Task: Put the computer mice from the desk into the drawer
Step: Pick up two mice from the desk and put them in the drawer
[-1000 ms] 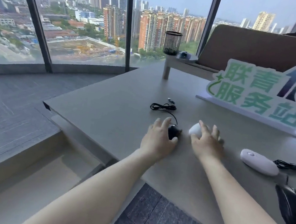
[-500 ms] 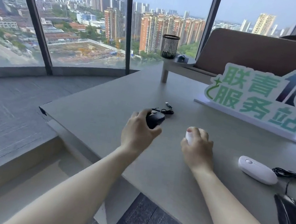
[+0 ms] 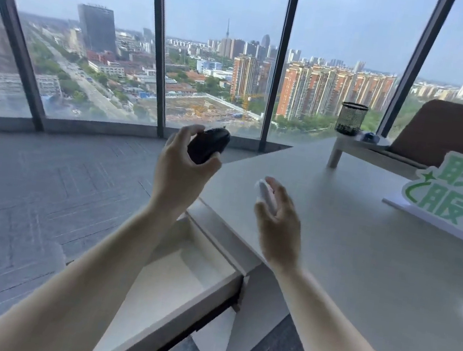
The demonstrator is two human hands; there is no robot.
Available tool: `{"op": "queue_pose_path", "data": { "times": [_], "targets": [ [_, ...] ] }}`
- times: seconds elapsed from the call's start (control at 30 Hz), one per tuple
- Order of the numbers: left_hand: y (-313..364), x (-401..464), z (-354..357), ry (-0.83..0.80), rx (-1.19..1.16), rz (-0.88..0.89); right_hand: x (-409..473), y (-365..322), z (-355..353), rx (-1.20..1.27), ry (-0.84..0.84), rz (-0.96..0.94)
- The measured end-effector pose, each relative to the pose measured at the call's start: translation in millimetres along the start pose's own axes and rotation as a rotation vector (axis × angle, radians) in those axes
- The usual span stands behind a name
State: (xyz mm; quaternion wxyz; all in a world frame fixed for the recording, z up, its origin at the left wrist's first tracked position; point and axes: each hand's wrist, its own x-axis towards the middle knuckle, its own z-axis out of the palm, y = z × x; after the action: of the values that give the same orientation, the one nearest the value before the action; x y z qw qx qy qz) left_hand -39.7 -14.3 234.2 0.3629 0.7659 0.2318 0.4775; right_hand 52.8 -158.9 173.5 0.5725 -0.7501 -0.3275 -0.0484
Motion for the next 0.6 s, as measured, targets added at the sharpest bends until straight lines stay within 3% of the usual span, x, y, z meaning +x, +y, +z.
{"op": "queue_pose_path", "data": {
  "times": [0.17,0.37,0.6],
  "targets": [
    [-80,-15,-36,-0.014,0.114,-0.133,-24,19,78,-0.038,-0.272,0.150],
    [-166,-39,-31,-0.053,0.172,-0.307,-35,69,147,-0.140,-0.449,0.338],
    [-251,-76,22,-0.269,0.280,-0.575,-26,143,188,-0.595,-0.717,0.466]
  ]
}}
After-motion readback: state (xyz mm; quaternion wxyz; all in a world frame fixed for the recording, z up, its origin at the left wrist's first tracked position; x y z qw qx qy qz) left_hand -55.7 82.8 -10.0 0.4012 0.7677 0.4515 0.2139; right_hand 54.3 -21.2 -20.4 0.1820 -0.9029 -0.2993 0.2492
